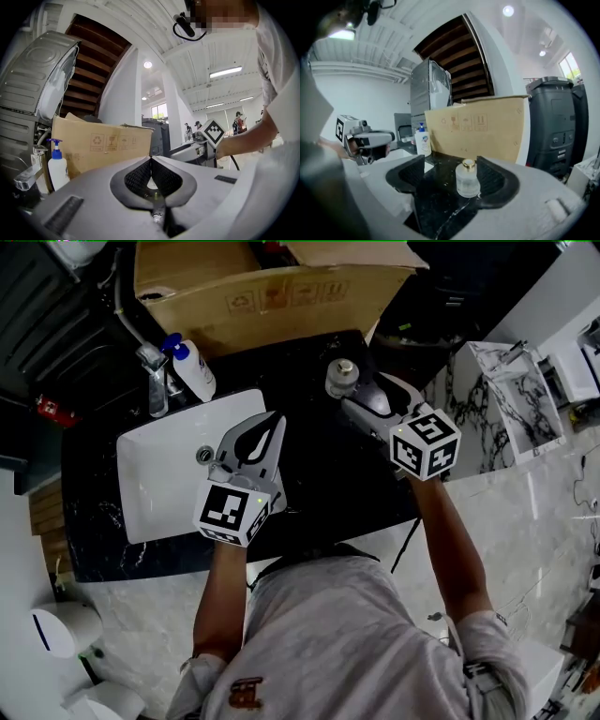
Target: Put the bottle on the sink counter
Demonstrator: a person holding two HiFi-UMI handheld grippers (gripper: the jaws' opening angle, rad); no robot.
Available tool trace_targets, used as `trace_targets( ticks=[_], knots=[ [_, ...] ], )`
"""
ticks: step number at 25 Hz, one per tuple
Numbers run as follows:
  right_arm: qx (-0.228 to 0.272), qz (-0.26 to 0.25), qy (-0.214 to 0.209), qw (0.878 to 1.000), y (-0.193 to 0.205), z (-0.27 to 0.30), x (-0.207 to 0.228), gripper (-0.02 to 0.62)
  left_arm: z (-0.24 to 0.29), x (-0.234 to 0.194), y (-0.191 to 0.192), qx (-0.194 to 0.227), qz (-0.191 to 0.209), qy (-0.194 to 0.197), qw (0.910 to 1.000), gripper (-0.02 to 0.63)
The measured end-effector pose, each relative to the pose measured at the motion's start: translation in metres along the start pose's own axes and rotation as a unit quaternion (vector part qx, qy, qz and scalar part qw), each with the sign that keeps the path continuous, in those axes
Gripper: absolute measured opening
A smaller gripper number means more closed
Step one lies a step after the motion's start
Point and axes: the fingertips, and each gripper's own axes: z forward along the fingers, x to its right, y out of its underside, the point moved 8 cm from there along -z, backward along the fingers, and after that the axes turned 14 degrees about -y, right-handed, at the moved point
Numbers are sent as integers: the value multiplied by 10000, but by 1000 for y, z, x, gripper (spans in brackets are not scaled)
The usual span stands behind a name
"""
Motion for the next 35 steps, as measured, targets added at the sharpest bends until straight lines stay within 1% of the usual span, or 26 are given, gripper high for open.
trace_targets(
  ticks=[1, 2, 3, 5, 8, 13, 18, 25, 30, 35],
  knots=[
    [202, -48, -95, 9997, -6, -5, -8, 340, -1, 3, -3, 17, -4, 39, 10000, 2],
    [413, -106, -189, 9989, -13, -11, -17, 321, -2, 7, -6, 44, -12, 73, 10000, 2],
    [628, -180, -277, 9975, -20, -17, -26, 287, -4, 10, -10, 84, -22, 102, 9999, 2],
    [1020, -379, -432, 9931, -35, -28, -46, 196, -8, 17, -23, 189, -42, 156, 9997, 2],
    [1418, -696, -637, 9854, -51, -41, -76, 84, -16, 26, -44, 380, -20, 249, 9990, 2],
    [1721, -1033, -852, 9759, -54, -50, -118, 11, -29, 39, -65, 603, 64, 423, 9973, 2],
    [1743, -1256, -971, 9718, -52, -52, -142, 3, -39, 48, -66, 493, 120, 561, 9971, 2],
    [1896, -1443, -939, 9667, -54, -56, -154, 2, -49, 55, -65, 484, 80, 613, 9969, 2],
    [1821, -1268, -986, 9701, -53, -54, -161, 2, -52, 56, -64, 497, 66, 572, 9971, 2],
    [1757, -1279, -986, 9711, -52, -54, -161, 0, -53, 57, -64, 502, 61, 528, 9973, 2]
  ],
)
